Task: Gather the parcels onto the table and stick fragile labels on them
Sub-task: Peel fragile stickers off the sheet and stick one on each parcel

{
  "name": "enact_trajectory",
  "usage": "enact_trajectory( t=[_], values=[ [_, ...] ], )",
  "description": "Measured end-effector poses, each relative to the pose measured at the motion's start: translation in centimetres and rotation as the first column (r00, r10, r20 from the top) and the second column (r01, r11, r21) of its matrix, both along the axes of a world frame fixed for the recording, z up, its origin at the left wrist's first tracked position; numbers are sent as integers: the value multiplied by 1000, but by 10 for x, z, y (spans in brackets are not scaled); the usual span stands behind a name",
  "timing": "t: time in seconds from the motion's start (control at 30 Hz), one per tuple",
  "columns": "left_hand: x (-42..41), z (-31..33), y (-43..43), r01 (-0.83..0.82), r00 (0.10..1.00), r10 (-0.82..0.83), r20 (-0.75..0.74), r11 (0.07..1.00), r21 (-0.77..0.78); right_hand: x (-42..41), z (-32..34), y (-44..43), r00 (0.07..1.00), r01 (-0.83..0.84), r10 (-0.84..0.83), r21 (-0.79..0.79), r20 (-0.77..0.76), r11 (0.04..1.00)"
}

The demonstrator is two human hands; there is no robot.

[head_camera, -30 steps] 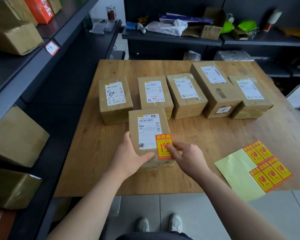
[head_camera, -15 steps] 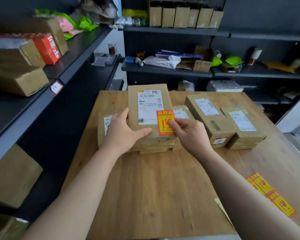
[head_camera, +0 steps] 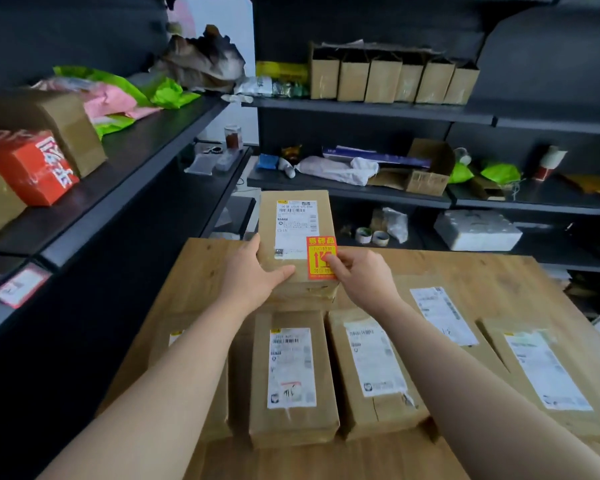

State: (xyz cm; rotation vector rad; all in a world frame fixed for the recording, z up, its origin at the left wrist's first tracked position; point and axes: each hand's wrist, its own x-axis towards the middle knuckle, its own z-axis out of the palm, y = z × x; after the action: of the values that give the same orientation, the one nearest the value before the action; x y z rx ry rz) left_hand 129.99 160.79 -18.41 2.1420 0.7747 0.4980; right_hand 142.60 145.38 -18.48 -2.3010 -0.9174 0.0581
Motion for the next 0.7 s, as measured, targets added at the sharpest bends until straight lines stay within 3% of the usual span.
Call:
enact_trajectory(
  t=[0.27, 0.7],
  values=[
    [63, -55, 42, 11, 992, -17, -123, 999, -51, 64, -64, 48, 995, -35, 18, -175, -97, 984],
    [78, -109, 56, 67, 944, -80, -319, 996, -52, 77, -117, 64, 975, -57, -18, -329, -223, 943]
  ],
)
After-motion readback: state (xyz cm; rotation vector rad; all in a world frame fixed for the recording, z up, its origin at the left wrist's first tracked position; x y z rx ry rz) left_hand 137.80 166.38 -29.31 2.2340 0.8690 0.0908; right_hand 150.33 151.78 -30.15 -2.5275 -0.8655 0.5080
